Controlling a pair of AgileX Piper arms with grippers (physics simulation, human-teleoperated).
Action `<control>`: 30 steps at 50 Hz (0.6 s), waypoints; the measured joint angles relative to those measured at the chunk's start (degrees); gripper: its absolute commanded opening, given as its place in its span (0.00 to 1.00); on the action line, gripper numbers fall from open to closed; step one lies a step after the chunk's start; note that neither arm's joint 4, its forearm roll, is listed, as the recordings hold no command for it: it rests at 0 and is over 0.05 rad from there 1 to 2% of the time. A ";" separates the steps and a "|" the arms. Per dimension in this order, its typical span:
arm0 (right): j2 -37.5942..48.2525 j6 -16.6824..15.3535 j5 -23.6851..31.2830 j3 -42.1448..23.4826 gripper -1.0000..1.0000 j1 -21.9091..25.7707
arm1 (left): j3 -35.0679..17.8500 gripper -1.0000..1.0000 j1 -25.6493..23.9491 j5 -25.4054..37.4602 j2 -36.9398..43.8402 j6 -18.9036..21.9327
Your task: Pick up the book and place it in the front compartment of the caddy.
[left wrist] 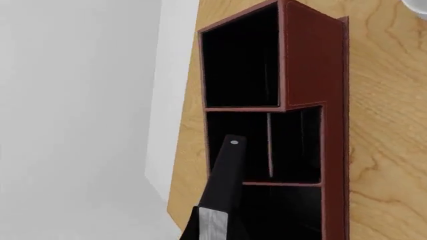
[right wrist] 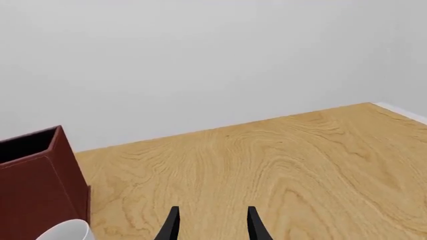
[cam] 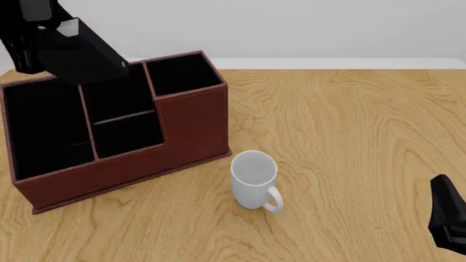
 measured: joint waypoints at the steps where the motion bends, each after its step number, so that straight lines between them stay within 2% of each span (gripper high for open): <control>1: 0.00 0.01 -0.01 0.00 1.00 -0.01 | -0.08 0.00 0.20 -0.23 0.22 -0.01; 30: 0.00 0.18 -0.15 0.00 1.00 -0.33 | -0.96 0.00 0.86 -4.04 5.39 -2.15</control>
